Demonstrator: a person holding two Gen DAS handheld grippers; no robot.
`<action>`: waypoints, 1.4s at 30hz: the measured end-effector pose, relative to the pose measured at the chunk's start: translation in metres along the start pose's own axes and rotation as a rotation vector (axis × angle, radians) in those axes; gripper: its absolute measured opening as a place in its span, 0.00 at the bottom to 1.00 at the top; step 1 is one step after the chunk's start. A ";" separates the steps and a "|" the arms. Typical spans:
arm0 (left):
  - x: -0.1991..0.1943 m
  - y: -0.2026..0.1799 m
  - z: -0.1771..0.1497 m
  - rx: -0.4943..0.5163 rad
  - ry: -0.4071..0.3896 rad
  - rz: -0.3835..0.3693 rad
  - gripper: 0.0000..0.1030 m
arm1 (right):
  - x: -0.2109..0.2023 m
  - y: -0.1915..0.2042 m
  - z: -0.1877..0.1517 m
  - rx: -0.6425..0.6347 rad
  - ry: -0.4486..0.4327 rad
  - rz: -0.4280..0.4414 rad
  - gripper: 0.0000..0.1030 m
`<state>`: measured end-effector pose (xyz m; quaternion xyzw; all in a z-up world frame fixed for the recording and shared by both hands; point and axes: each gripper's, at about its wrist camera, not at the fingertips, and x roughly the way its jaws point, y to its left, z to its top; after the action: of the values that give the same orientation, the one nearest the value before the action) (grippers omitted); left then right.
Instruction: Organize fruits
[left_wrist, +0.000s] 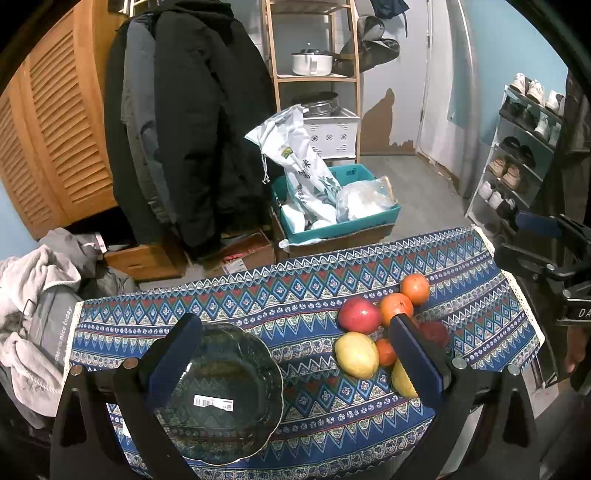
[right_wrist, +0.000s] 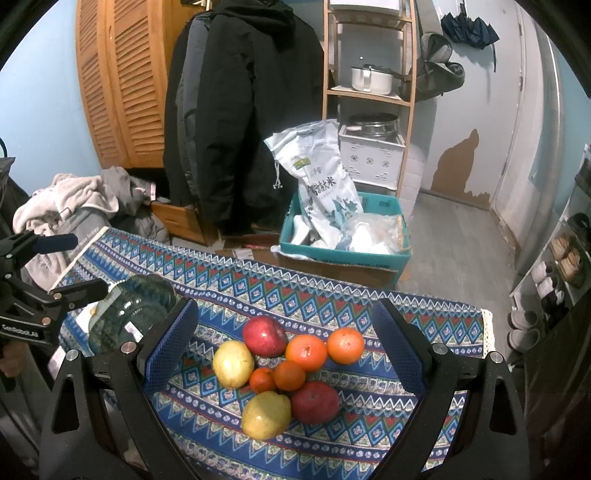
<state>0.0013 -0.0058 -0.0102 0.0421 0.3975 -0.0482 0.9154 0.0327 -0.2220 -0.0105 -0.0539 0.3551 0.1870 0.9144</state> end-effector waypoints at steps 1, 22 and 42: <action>0.000 0.000 0.000 0.000 0.000 0.000 0.99 | 0.000 0.000 0.000 0.000 0.000 0.001 0.91; 0.000 -0.002 -0.001 0.002 0.000 -0.004 0.99 | 0.000 0.001 0.001 -0.001 0.002 -0.001 0.91; 0.051 -0.007 -0.013 -0.001 0.135 0.001 0.99 | 0.025 -0.016 -0.024 0.005 0.092 -0.012 0.91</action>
<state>0.0254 -0.0138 -0.0562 0.0451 0.4581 -0.0449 0.8866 0.0407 -0.2342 -0.0456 -0.0622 0.3968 0.1782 0.8983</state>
